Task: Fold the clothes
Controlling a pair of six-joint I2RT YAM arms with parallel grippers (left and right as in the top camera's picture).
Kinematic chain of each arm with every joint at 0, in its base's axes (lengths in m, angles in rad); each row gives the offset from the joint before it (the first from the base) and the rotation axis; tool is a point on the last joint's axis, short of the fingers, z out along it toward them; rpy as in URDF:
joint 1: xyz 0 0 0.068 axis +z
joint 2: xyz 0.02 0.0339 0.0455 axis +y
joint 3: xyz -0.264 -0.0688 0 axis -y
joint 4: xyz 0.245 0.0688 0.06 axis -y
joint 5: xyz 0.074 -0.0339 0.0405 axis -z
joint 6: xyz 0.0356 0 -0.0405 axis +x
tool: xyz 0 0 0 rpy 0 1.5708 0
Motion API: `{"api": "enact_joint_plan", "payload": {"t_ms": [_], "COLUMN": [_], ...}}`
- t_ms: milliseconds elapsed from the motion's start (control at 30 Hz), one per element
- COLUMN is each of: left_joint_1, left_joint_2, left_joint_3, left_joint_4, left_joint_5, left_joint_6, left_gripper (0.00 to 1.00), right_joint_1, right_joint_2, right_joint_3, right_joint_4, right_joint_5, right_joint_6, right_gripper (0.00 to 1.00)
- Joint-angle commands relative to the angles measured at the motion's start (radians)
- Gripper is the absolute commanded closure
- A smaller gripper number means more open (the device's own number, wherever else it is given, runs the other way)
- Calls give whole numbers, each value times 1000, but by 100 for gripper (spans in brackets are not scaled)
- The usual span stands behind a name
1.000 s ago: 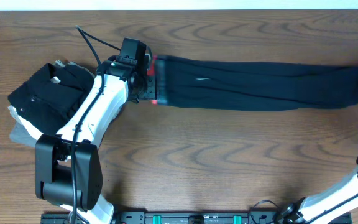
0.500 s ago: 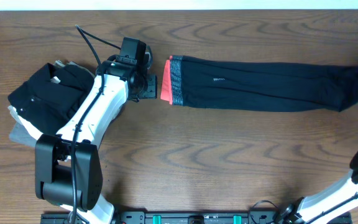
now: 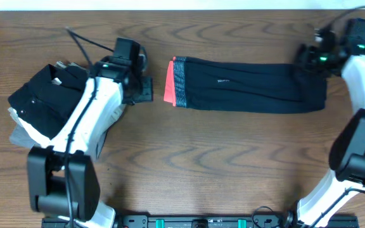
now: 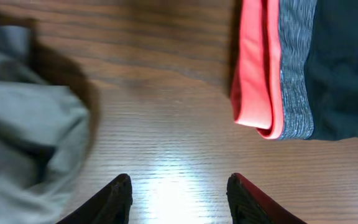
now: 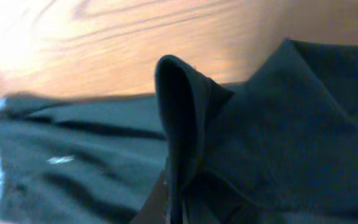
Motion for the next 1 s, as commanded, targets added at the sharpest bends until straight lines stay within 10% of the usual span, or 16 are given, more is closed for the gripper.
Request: {"api": "enact_joint_plan", "payload": {"t_ms": [0, 633, 733, 967], "left_joint_1": [41, 86, 86, 86], "left_joint_2": [-63, -92, -92, -92], "left_joint_3": [10, 10, 10, 10], "left_joint_4": [-17, -40, -41, -53], "left_joint_5": [-5, -4, -4, -4], "left_joint_6": [-9, -9, -8, -9], "left_gripper": [48, 48, 48, 48], "right_joint_1": [112, 652, 683, 647], "right_joint_2": [-19, 14, 25, -29], "right_joint_3": [4, 3, 3, 4], "right_joint_4": [-4, 158, 210, 257], "right_joint_5": [-43, 195, 196, 171], "right_joint_6": [30, 182, 190, 190], "right_gripper": [99, 97, 48, 66]}}
